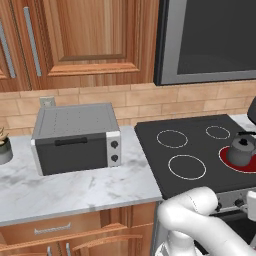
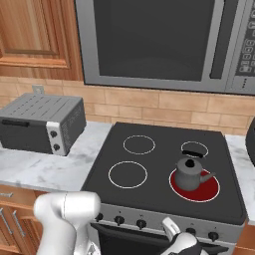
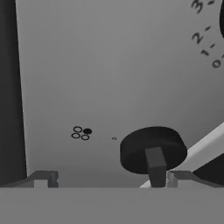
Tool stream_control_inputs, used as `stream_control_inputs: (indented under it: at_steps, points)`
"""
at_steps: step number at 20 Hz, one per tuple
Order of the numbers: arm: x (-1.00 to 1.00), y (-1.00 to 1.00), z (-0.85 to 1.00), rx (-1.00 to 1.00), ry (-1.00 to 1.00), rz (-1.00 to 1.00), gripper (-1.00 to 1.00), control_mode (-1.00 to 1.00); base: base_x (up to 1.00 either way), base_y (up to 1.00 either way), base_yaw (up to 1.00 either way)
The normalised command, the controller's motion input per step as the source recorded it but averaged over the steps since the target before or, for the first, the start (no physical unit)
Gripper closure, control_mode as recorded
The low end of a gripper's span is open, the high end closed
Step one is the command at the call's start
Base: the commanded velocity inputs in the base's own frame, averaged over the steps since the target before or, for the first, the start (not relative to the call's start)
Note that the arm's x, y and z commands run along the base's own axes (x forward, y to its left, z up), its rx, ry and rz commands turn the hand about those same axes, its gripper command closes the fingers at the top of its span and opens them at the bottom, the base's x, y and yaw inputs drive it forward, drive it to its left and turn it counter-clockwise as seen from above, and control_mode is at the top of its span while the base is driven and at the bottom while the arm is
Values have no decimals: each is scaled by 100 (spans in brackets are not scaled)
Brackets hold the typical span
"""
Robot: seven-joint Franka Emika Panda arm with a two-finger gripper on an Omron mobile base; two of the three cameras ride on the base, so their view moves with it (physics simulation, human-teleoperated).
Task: Lower the heat of the kettle.
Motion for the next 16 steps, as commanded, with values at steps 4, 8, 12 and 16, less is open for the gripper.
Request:
stream_control_inputs:
  at_steps: [4,8,12,16]
  points:
    - [9,0,-5,0,0,0,-100,-100,0,0,0]
    - [1,0,-10,0,-1,0,-100,-100,0,0,0]
    - [0,-1,-9,1,-2,0,-100,-100,0,0,0]
    - [0,-2,-8,1,-2,0,-100,-100,0,0,0]
